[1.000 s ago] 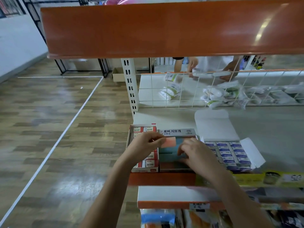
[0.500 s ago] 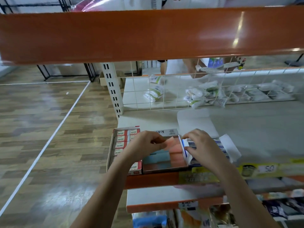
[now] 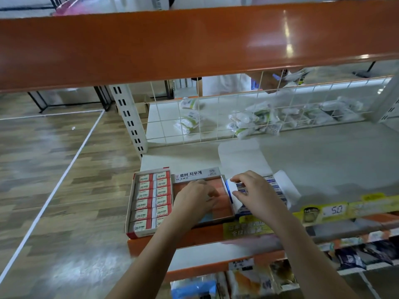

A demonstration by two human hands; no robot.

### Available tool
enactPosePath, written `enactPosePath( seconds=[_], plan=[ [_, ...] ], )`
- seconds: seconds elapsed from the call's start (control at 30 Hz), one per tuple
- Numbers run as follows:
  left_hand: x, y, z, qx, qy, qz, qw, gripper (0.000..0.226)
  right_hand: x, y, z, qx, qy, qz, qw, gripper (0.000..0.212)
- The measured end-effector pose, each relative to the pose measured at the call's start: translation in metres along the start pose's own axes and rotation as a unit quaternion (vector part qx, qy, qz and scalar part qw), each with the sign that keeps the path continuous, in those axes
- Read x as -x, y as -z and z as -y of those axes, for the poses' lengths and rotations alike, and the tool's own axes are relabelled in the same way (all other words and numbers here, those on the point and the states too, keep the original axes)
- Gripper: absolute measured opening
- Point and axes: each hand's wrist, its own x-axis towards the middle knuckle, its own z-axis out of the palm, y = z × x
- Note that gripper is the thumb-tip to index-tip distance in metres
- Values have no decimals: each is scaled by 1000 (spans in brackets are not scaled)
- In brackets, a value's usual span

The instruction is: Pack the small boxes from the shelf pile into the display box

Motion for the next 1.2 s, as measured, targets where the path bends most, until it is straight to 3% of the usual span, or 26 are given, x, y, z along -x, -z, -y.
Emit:
enactPosePath(
  seconds=[0.17,0.7,0.93,1.2],
  plan=[
    [3,-4,1,-27,-16,-27,999,20,0,-2,-3,-2,-3,-3,1000,30],
    [-42,23,-12,-80,-109,-14,991,22,-6,31,0,51,-21,-4,998,29],
    [-96,12,-105,-118,-192,-21,974,32,11,99,-62,158,-89,-22,983,35],
    [-136,-69,-261,-126,-267,54,954,37,76,181,-191,204,-187,4,961,41]
  ],
)
